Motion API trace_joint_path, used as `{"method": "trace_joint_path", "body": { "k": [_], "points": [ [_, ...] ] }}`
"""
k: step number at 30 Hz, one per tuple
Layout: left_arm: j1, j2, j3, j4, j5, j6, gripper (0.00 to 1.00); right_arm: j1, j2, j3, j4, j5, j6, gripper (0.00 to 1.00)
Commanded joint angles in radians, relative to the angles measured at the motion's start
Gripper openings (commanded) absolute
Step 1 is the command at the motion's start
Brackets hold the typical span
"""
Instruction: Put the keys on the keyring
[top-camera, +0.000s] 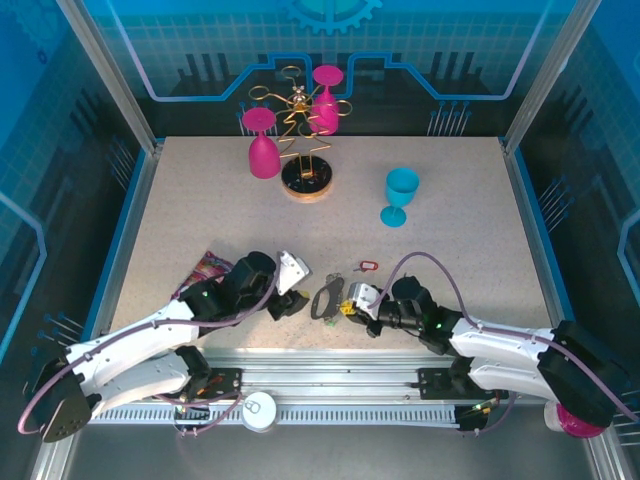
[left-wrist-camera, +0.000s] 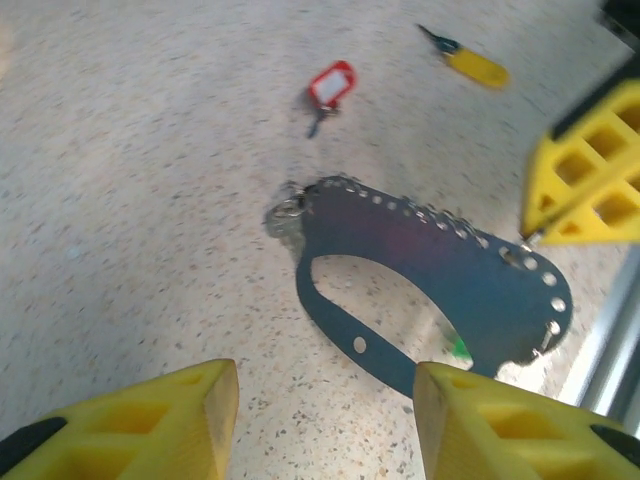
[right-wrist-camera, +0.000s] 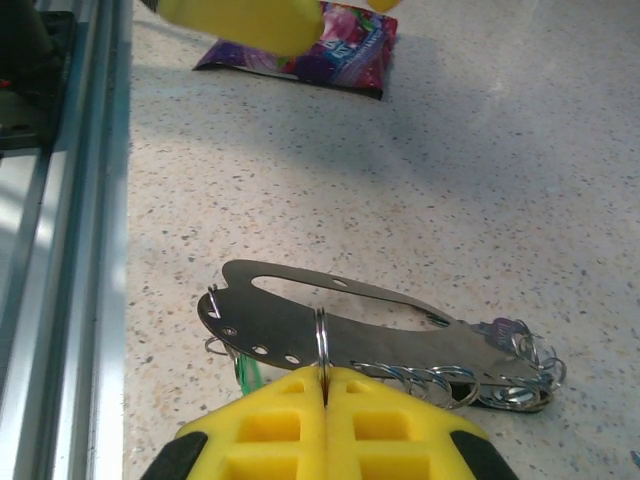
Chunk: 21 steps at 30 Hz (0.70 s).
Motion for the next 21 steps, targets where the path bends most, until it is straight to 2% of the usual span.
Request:
{"method": "trace_joint_path", "body": {
  "k": [1,4,9,21],
  "points": [
    [0.003,0.006,-0.051,0.109,0.190,0.229,0.49,-0.016,-0.016,0.039,-0.044,-0.080,-0.026,0.00],
    [0.002,0.041,-0.082,0.198,0.284,0.282,0.45,-0.025,-0.016,0.049,-0.063,-0.109,-0.039,0.00],
    [0.001,0.103,-0.066,0.232,0.353,0.336,0.40,-0.030,-0.012,0.074,-0.097,-0.126,-0.052,0.00],
    [0.002,0.213,-0.042,0.281,0.415,0.360,0.31,-0.029,0.047,0.118,-0.087,-0.167,-0.019,0.00]
  ]
}}
